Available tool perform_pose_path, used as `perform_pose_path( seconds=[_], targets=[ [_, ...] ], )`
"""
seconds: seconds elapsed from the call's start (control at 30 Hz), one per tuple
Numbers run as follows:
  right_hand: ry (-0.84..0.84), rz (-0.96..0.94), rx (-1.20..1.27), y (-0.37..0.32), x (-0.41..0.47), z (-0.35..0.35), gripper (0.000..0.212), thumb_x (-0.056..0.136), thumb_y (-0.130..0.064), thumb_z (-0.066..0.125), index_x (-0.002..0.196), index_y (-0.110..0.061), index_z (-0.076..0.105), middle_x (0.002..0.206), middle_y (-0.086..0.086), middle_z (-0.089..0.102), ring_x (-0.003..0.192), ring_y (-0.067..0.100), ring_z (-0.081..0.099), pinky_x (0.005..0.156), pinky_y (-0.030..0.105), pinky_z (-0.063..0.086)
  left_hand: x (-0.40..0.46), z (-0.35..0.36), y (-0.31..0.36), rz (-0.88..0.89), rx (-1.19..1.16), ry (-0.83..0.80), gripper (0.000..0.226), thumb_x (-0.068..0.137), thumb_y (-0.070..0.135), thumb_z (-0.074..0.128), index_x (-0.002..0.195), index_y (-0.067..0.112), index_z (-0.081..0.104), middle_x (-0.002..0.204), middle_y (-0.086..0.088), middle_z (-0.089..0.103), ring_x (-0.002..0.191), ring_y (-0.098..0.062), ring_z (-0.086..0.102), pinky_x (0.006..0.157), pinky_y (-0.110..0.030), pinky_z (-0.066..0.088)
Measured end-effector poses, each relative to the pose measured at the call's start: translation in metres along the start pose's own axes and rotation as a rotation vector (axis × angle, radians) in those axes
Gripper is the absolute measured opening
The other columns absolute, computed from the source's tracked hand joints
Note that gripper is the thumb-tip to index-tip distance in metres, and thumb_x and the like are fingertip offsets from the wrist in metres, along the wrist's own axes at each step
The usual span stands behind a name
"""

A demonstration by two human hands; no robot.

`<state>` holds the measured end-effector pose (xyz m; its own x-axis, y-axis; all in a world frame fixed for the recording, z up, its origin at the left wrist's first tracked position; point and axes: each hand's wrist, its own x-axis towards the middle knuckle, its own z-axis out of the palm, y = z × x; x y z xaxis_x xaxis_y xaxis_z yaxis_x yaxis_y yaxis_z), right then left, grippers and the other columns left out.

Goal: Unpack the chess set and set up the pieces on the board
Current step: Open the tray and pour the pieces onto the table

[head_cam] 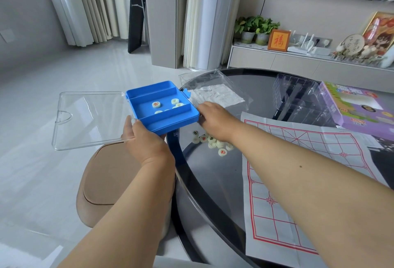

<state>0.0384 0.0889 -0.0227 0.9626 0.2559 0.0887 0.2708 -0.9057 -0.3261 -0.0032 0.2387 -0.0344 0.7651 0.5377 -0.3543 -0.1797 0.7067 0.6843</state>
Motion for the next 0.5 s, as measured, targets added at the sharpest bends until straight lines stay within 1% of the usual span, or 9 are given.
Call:
perform_pose_path(
  seconds=[0.07, 0.13, 0.17, 0.23, 0.3, 0.33, 0.4, 0.47, 0.5],
  targets=[
    [0.179, 0.077, 0.032, 0.006, 0.003, -0.009, 0.017, 0.092, -0.008, 0.04, 0.096, -0.008, 0.056, 0.104, 0.005, 0.054, 0.102, 0.024, 0.049, 0.084, 0.033, 0.04, -0.001, 0.0, 0.0, 0.009, 0.009, -0.011, 0.032, 0.097, 0.021, 0.044, 0.127, 0.026, 0.053, 0.118, 0.005, 0.056, 0.099, -0.013, 0.061, 0.068, -0.029, 0.059],
    [0.387, 0.14, 0.126, 0.003, 0.005, -0.022, 0.023, 0.087, -0.002, 0.039, 0.096, -0.008, 0.059, 0.104, 0.004, 0.058, 0.1, 0.022, 0.051, 0.082, 0.031, 0.041, -0.005, 0.001, -0.002, 0.009, 0.006, -0.036, 0.032, 0.097, 0.021, 0.044, 0.127, 0.026, 0.054, 0.111, 0.008, 0.059, 0.094, -0.011, 0.062, 0.071, -0.031, 0.059],
    [0.441, 0.115, 0.153, -0.005, 0.006, -0.029, 0.025, 0.086, -0.001, 0.04, 0.099, -0.009, 0.06, 0.105, 0.004, 0.059, 0.099, 0.021, 0.051, 0.081, 0.03, 0.041, -0.007, 0.001, -0.003, 0.007, 0.015, -0.055, 0.033, 0.097, 0.021, 0.044, 0.128, 0.026, 0.053, 0.107, 0.01, 0.06, 0.091, -0.009, 0.062, 0.073, -0.031, 0.059],
    [0.408, -0.037, 0.103, -0.022, 0.008, -0.036, 0.033, 0.086, -0.005, 0.039, 0.108, -0.012, 0.062, 0.108, 0.004, 0.062, 0.103, 0.021, 0.052, 0.087, 0.03, 0.039, -0.014, 0.002, -0.006, 0.011, 0.031, -0.102, 0.033, 0.097, 0.021, 0.043, 0.129, 0.025, 0.052, 0.104, 0.011, 0.062, 0.087, -0.006, 0.063, 0.075, -0.032, 0.058],
    [0.318, -0.159, -0.124, -0.035, 0.008, -0.033, 0.041, 0.083, -0.015, 0.035, 0.114, -0.015, 0.061, 0.109, 0.004, 0.062, 0.108, 0.023, 0.049, 0.097, 0.031, 0.031, -0.018, 0.003, -0.007, 0.037, 0.044, -0.135, 0.032, 0.098, 0.02, 0.043, 0.129, 0.025, 0.052, 0.103, 0.011, 0.063, 0.083, -0.003, 0.066, 0.078, -0.034, 0.058],
    [0.296, -0.169, -0.254, -0.037, 0.006, -0.03, 0.042, 0.083, -0.019, 0.034, 0.114, -0.015, 0.061, 0.108, 0.004, 0.06, 0.11, 0.025, 0.045, 0.1, 0.03, 0.027, -0.018, 0.003, -0.007, 0.05, 0.045, -0.142, 0.031, 0.098, 0.02, 0.042, 0.127, 0.025, 0.052, 0.102, 0.012, 0.063, 0.082, -0.002, 0.066, 0.08, -0.035, 0.057],
    [0.299, -0.122, -0.395, -0.04, -0.001, -0.026, 0.035, 0.085, -0.02, 0.037, 0.107, -0.011, 0.062, 0.107, 0.007, 0.058, 0.113, 0.028, 0.037, 0.102, 0.029, 0.021, -0.016, 0.004, -0.006, 0.071, 0.045, -0.146, 0.026, 0.098, 0.021, 0.043, 0.12, 0.028, 0.055, 0.108, 0.009, 0.064, 0.093, -0.007, 0.067, 0.089, -0.041, 0.054],
    [0.31, -0.098, -0.448, -0.045, -0.008, -0.022, 0.031, 0.086, -0.018, 0.039, 0.107, -0.009, 0.061, 0.102, 0.01, 0.059, 0.114, 0.029, 0.039, 0.105, 0.029, 0.014, -0.014, 0.003, -0.005, 0.078, 0.045, -0.136, 0.023, 0.097, 0.021, 0.044, 0.115, 0.03, 0.056, 0.114, 0.005, 0.065, 0.102, -0.014, 0.065, 0.092, -0.045, 0.052],
    [0.307, -0.095, -0.44, -0.05, -0.01, -0.02, 0.032, 0.087, -0.017, 0.039, 0.11, -0.009, 0.059, 0.1, 0.01, 0.061, 0.112, 0.028, 0.043, 0.107, 0.029, 0.011, -0.014, 0.003, -0.006, 0.073, 0.04, -0.135, 0.025, 0.097, 0.02, 0.044, 0.117, 0.028, 0.056, 0.111, 0.004, 0.065, 0.097, -0.013, 0.066, 0.089, -0.042, 0.054]
  ],
)
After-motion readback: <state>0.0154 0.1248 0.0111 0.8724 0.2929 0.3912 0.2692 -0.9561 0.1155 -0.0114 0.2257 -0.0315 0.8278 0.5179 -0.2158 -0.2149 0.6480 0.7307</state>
